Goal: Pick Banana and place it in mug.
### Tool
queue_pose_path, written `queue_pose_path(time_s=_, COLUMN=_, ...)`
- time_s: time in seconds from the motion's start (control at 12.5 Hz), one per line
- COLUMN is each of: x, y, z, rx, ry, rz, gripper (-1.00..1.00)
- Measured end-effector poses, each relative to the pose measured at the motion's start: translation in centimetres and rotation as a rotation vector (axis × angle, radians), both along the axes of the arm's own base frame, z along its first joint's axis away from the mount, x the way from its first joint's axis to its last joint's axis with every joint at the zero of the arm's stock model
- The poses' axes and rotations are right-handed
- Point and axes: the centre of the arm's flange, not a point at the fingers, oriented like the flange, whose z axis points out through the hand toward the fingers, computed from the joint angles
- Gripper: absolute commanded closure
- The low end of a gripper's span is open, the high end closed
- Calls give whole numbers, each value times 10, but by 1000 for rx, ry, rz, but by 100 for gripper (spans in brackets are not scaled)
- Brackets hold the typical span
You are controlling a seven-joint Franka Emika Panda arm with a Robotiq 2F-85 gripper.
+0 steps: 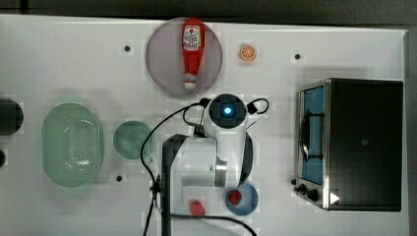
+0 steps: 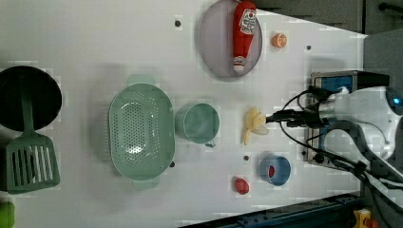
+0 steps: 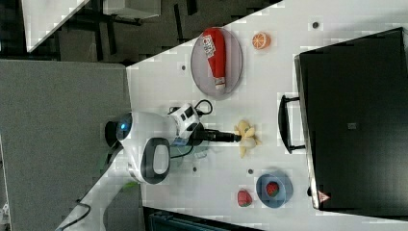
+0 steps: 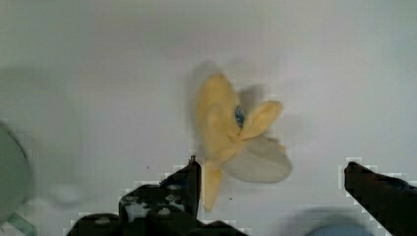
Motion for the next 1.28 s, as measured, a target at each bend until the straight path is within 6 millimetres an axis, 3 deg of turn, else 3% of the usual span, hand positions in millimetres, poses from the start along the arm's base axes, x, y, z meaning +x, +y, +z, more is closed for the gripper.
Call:
queue_pose_path(time_s=0.4, x=4, y=7, z=-74, rx=4, ry=-14, rz=81, gripper=-100)
queue_pose_path(time_s=0.56, x=-5, y=8, z=-101, rx=7, ry=21, rz=87, gripper=-100)
queue_pose_path(time_s=0.64, x=-11, y=9, z=-108, rx=14, ry=40, rz=81, gripper=-79)
queue_pose_path(time_s=0.8, x=-15, y=11, z=-105, rx=21, ry=38, rz=79, gripper=-18)
queue_pose_path(time_s=0.96, x=-13, y=3, z=-96, rx=10, ry=20, rz=75, gripper=30)
queue_pose_path(time_s=1.12, x=-3, y=-8, z=-84, rx=2, ry=-19, rz=60, gripper=30)
queue_pose_path(time_s=1.28, x=5, y=-4, z=-73, rx=2, ry=-48, rz=71, gripper=30)
